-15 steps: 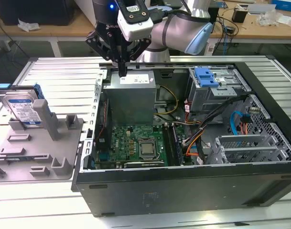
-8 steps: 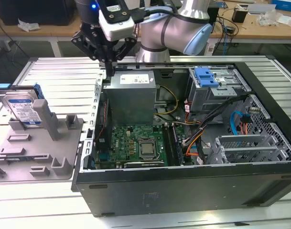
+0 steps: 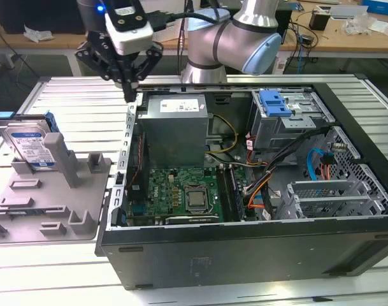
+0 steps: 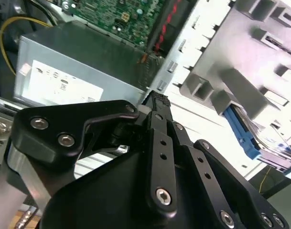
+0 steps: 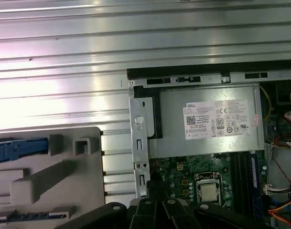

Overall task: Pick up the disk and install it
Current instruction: 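Reach for the disk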

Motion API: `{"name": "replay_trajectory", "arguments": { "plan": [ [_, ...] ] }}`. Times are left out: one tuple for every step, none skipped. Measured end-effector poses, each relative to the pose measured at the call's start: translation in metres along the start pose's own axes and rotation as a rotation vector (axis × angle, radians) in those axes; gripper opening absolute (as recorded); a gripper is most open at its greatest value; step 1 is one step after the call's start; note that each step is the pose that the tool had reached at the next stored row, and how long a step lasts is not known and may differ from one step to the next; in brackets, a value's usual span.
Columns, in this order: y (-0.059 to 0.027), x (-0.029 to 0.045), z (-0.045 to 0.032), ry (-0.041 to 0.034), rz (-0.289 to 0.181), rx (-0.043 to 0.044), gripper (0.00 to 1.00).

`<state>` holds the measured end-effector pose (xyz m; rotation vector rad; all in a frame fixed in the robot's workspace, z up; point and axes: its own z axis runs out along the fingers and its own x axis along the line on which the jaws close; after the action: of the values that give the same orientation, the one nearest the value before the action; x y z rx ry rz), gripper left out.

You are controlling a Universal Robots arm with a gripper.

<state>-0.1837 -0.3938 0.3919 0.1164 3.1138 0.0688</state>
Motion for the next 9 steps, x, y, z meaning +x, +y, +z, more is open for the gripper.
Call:
{"name": "replay_trajectory", "arguments": {
  "plan": [
    [0.0001, 0.0039, 0.0, -0.0001, 0.0, -0.0001, 0.11],
    [0.0002, 0.0081, 0.0, -0.0001, 0.0, 0.0, 0.11],
    [0.0003, 0.0139, 0.0, -0.0001, 0.0, -0.0001, 0.11],
    [0.0004, 0.018, 0.0, -0.0001, 0.0, -0.0001, 0.11],
    [0.0007, 0.0258, 0.0, -0.0001, 0.0, 0.0, 0.11],
    [0.0008, 0.0293, 0.0, 0.0, 0.0, 0.0001, 0.11],
    [0.001, 0.0333, 0.0, 0.0, 0.0, 0.0, 0.11],
    [0.0011, 0.0373, 0.0001, 0.0, 0.0, 0.0, 0.11],
    [0.0012, 0.0413, 0.0002, -0.0001, 0.0, 0.0, 0.11]
  ]
}}
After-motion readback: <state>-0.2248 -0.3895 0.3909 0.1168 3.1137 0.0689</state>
